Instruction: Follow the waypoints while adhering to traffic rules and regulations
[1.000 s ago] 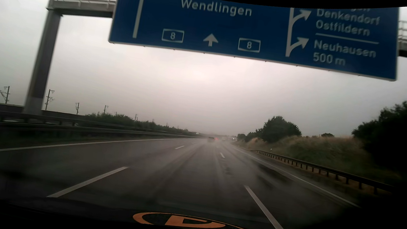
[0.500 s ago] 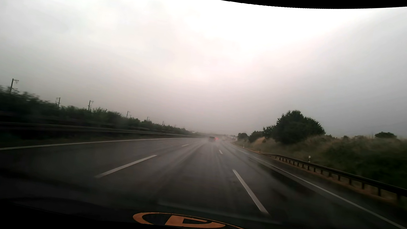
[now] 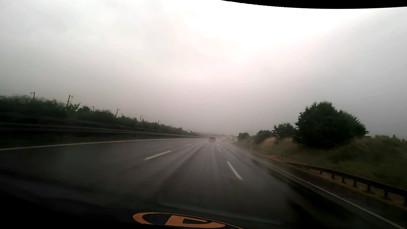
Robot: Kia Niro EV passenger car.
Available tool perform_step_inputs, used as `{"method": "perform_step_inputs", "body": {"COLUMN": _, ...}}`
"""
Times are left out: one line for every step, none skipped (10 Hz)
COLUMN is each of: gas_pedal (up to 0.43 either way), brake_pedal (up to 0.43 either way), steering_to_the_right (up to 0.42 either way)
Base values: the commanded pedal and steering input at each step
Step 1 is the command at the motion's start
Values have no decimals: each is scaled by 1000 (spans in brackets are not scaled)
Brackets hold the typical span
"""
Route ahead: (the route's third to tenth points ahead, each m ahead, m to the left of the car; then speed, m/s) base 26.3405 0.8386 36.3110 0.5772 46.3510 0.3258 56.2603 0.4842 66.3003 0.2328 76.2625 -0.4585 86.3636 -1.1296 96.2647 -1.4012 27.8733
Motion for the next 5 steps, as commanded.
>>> {"method": "perform_step_inputs", "body": {"gas_pedal": 240, "brake_pedal": 0, "steering_to_the_right": 2}}
{"method": "perform_step_inputs", "body": {"gas_pedal": 240, "brake_pedal": 0, "steering_to_the_right": 2}}
{"method": "perform_step_inputs", "body": {"gas_pedal": 240, "brake_pedal": 0, "steering_to_the_right": 2}}
{"method": "perform_step_inputs", "body": {"gas_pedal": 248, "brake_pedal": 0, "steering_to_the_right": 3}}
{"method": "perform_step_inputs", "body": {"gas_pedal": 248, "brake_pedal": 0, "steering_to_the_right": 2}}
